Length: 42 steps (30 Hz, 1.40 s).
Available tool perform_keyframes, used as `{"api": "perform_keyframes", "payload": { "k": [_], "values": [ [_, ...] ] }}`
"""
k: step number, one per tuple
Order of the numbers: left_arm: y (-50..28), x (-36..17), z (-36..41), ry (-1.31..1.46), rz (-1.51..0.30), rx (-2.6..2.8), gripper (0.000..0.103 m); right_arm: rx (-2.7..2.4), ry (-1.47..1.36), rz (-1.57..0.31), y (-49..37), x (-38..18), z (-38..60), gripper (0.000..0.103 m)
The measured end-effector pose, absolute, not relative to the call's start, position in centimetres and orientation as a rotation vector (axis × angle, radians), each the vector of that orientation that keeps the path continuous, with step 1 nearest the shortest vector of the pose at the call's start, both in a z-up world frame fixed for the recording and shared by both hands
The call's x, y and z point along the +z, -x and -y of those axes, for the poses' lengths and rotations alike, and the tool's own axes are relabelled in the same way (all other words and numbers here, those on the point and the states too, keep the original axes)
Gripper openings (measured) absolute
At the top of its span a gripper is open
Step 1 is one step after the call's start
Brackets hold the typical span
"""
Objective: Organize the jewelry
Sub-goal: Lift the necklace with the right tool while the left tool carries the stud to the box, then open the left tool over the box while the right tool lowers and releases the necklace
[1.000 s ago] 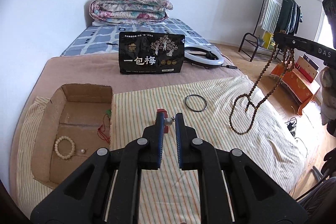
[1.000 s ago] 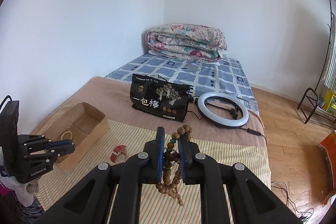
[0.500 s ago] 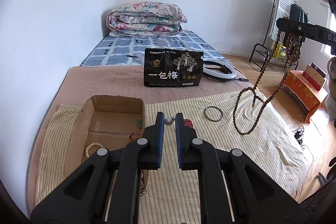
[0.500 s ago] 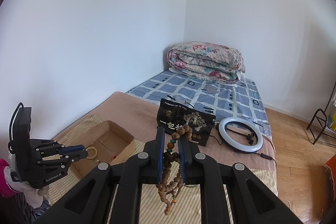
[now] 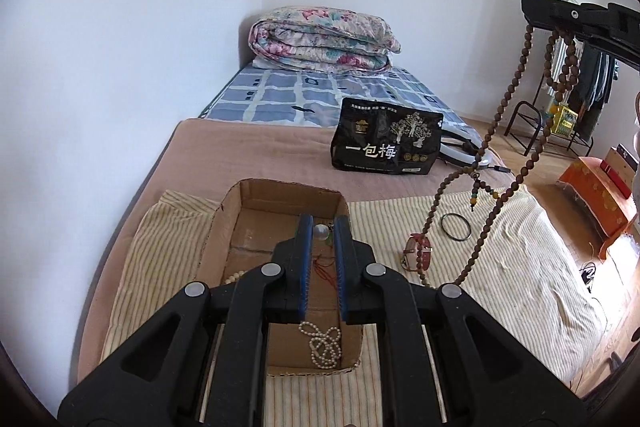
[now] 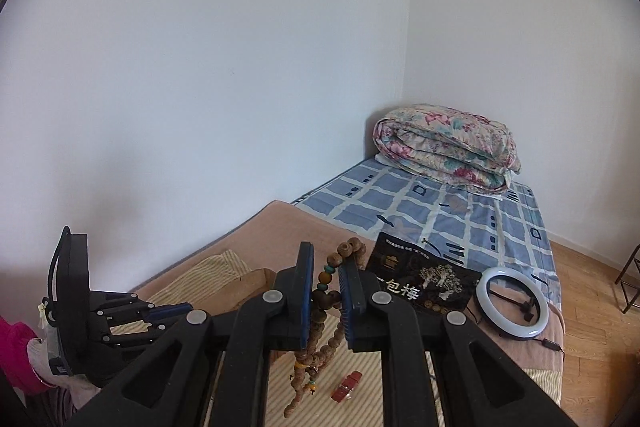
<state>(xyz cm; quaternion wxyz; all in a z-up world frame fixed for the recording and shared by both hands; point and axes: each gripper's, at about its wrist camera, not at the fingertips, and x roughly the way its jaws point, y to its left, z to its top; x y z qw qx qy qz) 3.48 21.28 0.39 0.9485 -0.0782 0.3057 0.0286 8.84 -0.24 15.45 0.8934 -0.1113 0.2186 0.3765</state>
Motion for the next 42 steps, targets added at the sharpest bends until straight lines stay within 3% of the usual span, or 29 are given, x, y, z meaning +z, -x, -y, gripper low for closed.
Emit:
{"api": "perform_keyframes", "payload": {
  "k": [21,42],
  "values": [
    [-4.5,-3.9,-25.3,0.195,-0.699,0.107,0.009,0.876,0.251,-0.497,-10.9,12.2,-9.5,0.01],
    [-6.3,-9.1,-25.8,0.189,-0.851,0.124,0.009,0.868,0.193,-0.783,-16.3,-0.7,-12.5,0.011]
  ]
}}
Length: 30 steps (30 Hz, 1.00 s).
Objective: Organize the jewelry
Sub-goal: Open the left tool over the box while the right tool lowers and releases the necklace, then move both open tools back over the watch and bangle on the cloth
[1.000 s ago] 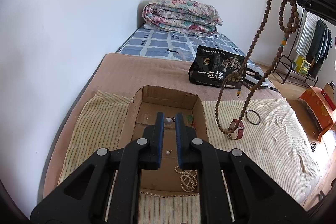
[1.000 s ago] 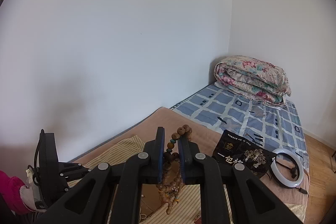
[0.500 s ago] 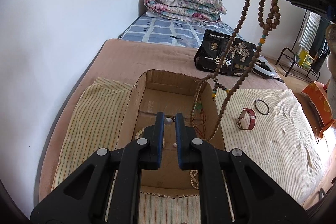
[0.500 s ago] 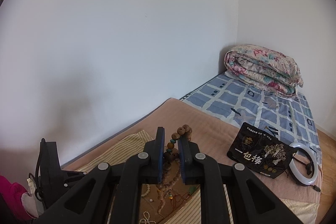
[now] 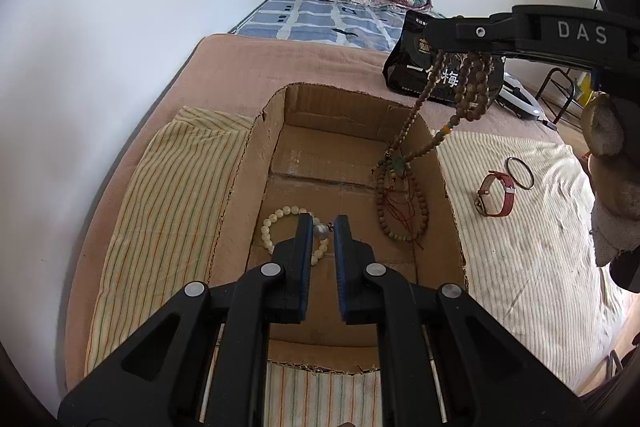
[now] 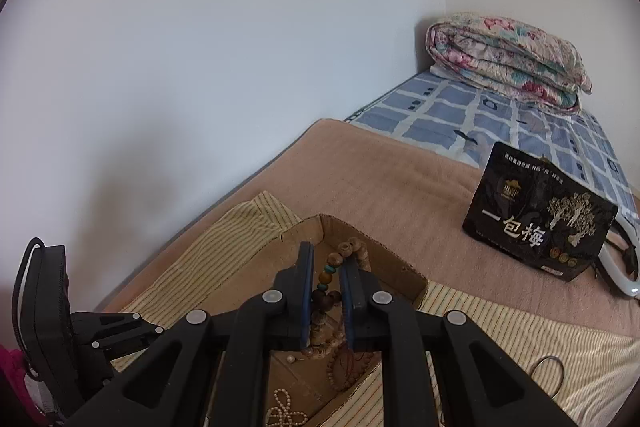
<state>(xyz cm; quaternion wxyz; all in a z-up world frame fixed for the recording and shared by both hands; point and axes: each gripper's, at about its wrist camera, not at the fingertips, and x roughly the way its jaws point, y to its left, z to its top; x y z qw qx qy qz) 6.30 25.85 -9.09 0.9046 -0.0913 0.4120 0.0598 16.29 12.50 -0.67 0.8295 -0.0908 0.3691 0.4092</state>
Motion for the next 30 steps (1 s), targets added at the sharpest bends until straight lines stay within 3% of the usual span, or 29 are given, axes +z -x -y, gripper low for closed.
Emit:
{"api": "perform_keyframes", "payload": {
  "k": [4,8,9,10,11,12,20,30],
  "values": [
    [-6.4,-9.3,-25.7,0.185,-0.861,0.126,0.009,0.866,0.186,-0.815,-16.6,-1.9,-12.4,0.012],
    [-6.5,-9.3,-25.8,0.197,-0.873,0.131,0.009,0.856,0.169,-0.821,-16.3,-2.3,-12.2,0.042],
    [-6.5,-9.4,-25.8,0.195,-0.875,0.134,0.016,0.854,0.171,-0.817,-16.2,-2.4,-12.1,0.048],
    [-6.5,-9.4,-25.8,0.196,-0.875,0.133,0.025,0.848,0.175,-0.807,-15.9,-2.3,-12.1,0.062],
    [-6.4,-9.3,-25.8,0.201,-0.869,0.131,0.045,0.839,0.181,-0.795,-15.7,-2.2,-12.1,0.075],
    [-6.3,-9.2,-25.8,0.203,-0.86,0.133,0.055,0.833,0.184,-0.783,-15.5,-2.1,-12.0,0.082],
    [-6.0,-8.7,-25.7,0.201,-0.848,0.14,0.056,0.813,0.172,-0.749,-14.9,-0.9,-11.3,0.101],
    [-5.7,-7.7,-24.1,0.162,-0.817,0.127,0.056,0.798,0.176,-0.717,-13.9,0.6,-9.7,0.103]
  ]
}}
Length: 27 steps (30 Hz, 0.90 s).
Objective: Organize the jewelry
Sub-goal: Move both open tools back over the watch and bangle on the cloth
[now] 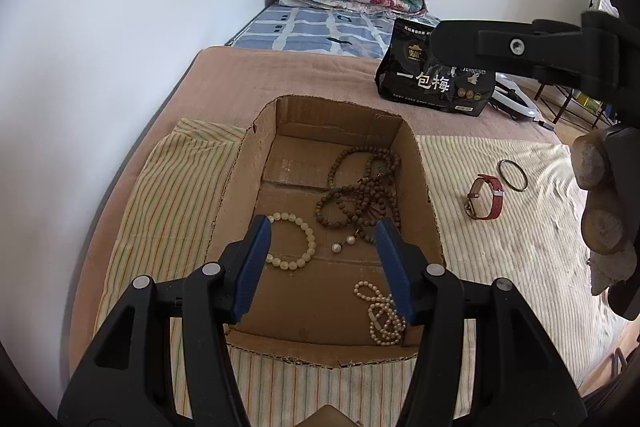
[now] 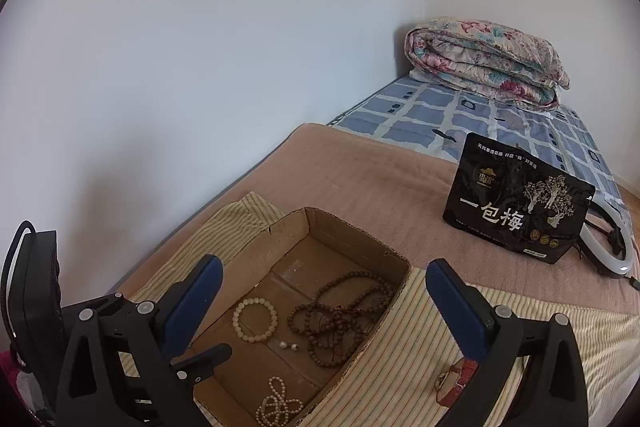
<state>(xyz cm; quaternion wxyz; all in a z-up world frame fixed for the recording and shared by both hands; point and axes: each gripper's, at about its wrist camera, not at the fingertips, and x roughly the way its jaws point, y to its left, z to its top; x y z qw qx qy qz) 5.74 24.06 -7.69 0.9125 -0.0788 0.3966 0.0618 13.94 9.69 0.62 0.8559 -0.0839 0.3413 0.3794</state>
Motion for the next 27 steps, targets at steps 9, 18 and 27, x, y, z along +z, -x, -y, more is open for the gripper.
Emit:
{"api": "perform_keyframes", "payload": {
  "k": [9,18,27],
  "values": [
    [-5.5,-6.2,-22.1,0.125,-0.768,0.112,0.056,0.772,0.177,-0.688,-13.5,2.0,-7.3,0.103],
    [-5.6,-5.1,-19.3,0.076,-0.733,0.071,0.056,0.744,0.182,-0.663,-13.0,3.2,-4.1,0.103],
    [-6.3,-4.7,-16.4,0.046,-0.728,0.019,0.056,0.696,0.174,-0.653,-13.1,3.7,0.6,0.103]
  ]
}}
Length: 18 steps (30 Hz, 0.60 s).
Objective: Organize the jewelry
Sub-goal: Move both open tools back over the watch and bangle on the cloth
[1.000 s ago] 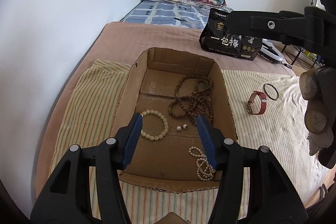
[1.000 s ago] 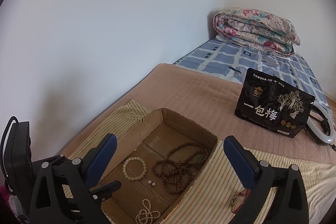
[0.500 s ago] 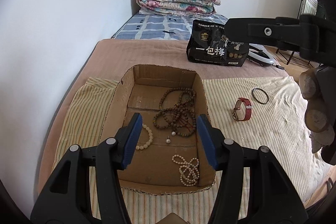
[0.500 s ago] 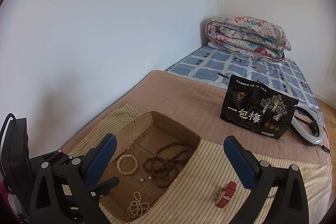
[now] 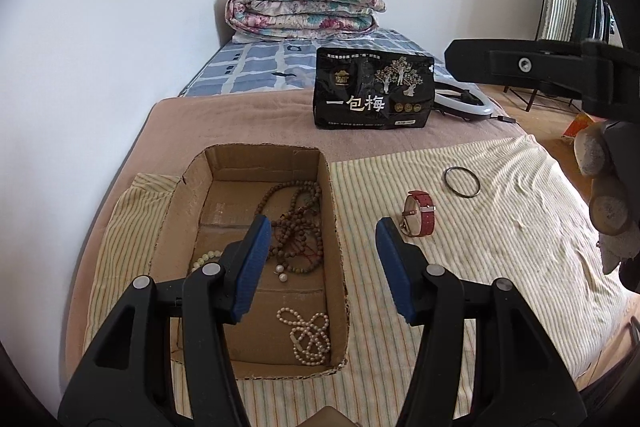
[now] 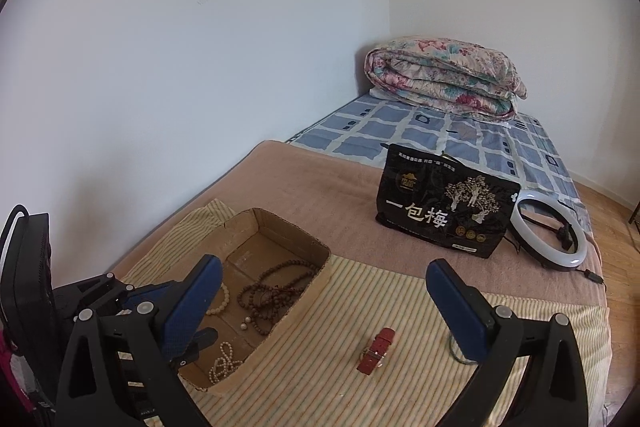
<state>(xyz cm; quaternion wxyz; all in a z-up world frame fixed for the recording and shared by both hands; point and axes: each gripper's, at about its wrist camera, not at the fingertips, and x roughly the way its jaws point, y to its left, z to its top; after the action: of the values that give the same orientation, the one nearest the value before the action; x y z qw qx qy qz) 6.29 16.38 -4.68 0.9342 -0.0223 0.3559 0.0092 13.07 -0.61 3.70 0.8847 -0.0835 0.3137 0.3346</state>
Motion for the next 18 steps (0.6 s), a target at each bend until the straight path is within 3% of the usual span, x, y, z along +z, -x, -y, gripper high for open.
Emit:
{"api": "perform_keyframes", "payload": {
  "k": [18],
  "values": [
    [-9.3,-5.6,-10.9,0.086,-0.797,-0.086,0.056,0.502,0.095,-0.696,-16.9,0.9,13.5,0.103]
  ]
}}
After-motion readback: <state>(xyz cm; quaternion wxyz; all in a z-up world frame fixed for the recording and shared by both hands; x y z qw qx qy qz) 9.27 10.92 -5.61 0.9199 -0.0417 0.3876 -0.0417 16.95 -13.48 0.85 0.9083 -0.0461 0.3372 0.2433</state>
